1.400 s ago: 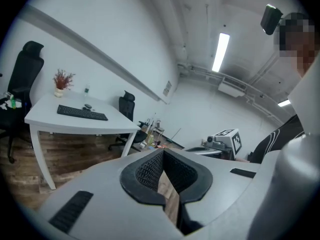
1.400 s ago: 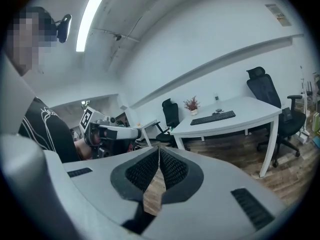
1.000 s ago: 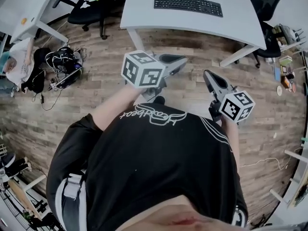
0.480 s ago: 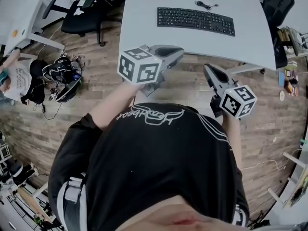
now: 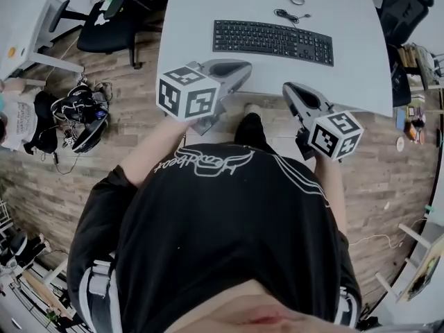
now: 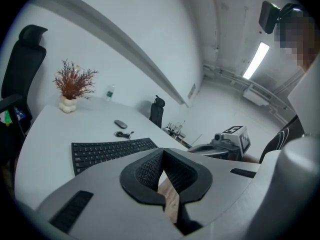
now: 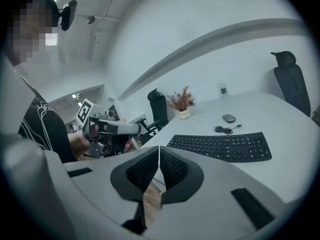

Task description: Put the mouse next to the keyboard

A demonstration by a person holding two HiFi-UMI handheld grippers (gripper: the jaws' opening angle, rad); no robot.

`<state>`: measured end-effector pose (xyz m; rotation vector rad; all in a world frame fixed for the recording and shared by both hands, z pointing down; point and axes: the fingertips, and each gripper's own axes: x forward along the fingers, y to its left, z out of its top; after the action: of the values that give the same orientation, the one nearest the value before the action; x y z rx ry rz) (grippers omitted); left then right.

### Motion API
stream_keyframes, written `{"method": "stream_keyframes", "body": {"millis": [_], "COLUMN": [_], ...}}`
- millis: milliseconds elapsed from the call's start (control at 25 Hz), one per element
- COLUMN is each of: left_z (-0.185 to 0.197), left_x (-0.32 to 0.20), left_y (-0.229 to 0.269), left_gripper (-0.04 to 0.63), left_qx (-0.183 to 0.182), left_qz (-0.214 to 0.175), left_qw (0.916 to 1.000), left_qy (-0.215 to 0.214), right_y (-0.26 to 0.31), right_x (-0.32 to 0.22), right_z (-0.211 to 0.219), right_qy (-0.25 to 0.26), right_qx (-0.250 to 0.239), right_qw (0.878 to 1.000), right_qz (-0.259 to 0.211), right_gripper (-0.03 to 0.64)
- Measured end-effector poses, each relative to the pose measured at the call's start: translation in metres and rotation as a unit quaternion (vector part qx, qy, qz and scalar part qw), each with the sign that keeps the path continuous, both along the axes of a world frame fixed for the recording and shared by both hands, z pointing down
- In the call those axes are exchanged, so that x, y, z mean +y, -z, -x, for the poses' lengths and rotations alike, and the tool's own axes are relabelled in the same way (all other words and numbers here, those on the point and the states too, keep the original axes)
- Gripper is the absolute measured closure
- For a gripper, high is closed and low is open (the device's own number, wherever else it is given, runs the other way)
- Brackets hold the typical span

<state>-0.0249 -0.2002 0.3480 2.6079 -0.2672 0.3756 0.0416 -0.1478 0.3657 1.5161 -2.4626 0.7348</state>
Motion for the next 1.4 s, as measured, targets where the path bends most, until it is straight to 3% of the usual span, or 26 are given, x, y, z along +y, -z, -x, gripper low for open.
{"method": "stream_keyframes", "body": {"millis": [640, 1040, 1400], "left_z": [-0.104, -0.125, -0.128], "left_x": [-0.136, -0.184, -0.215], "left_y": [-0.033, -0.052, -0.068], "left_gripper": [0.589, 0.589, 0.589], "left_qx": [-0.029, -0.035, -0.036], "left_qz": [0.029, 0.048, 0.062], "left_qw": [0.998, 0.9948, 0.9909], "left_qy": [0.047, 0.083, 0.114], "right_y": [-0.023, -0.042, -0.045], "right_x": [-0.16, -0.235, -0.303], "right_z": [-0.119, -0.162, -0.201], "right_qy": [0.038, 0.023, -0.004], "right_qx": [0.013, 0.033, 0.064], "right_qw": [0.998, 0.997, 0.997], "right_qz": [0.038, 0.061, 0.051], "right_gripper": [0.606, 0.606, 0.606]}}
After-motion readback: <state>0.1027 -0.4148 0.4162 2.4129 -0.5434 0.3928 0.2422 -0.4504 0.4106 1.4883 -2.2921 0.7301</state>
